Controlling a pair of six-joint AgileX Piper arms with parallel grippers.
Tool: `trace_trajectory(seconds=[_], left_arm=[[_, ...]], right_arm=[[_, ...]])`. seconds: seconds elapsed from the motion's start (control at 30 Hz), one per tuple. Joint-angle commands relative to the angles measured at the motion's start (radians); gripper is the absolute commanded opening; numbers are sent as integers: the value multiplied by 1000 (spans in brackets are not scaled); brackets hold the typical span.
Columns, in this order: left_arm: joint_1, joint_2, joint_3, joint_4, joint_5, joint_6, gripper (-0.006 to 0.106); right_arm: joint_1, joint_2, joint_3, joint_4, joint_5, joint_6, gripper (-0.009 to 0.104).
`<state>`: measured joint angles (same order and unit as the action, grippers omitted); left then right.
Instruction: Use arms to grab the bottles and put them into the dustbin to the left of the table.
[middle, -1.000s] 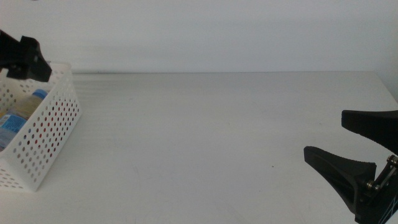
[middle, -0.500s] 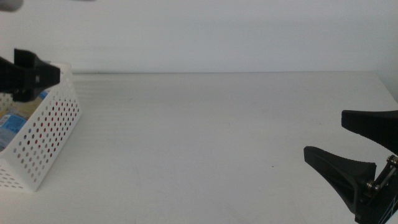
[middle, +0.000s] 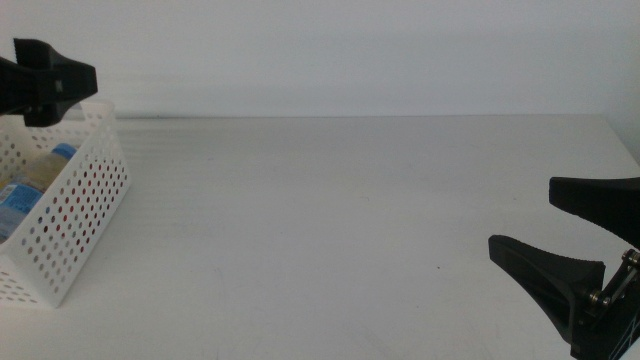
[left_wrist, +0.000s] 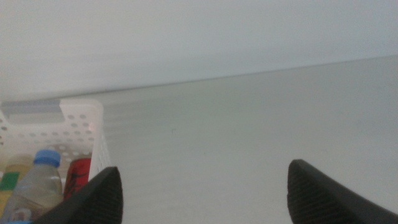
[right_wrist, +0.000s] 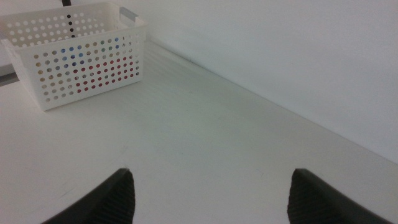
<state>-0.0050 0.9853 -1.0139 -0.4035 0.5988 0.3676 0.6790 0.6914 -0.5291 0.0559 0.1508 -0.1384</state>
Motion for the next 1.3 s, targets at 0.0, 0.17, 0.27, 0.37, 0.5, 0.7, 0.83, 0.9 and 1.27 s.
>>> trace_trajectory(seconds=[0.0,0.17,0.27,0.37,0.5,0.7,0.83,0.9,1.27], left_arm=[[-6,-16,-25,-42,-91,-11,83],[-6,-16,-25,-51,-110,-11,83],[-6,-15,-21,-50,-124,-11,83],[-6,-21,-21,-11,-152,-11,83],[-6,-38,-21,49,-183,-12,83],[-6,-39,-21,64,-230,-36,83],[-6,-39,-21,57,-227,-157,83],[-6,-39,-21,75,-227,-186,83],[-5,-39,-6,91,-241,-186,83]], right_arm=[[-5,-1,-29,-10,-75,-4,64],[-5,-1,-29,-10,-75,-4,64],[-5,-1,-29,-10,-75,-4,64],[-5,-1,-29,-10,-75,-4,64],[-5,-1,-29,-10,-75,-4,64],[-5,-1,-29,-10,-75,-4,64],[-5,-1,-29,-10,-75,-4,64],[-5,-1,-29,-10,-75,-4,64],[-30,-2,-29,-91,-75,-4,64]])
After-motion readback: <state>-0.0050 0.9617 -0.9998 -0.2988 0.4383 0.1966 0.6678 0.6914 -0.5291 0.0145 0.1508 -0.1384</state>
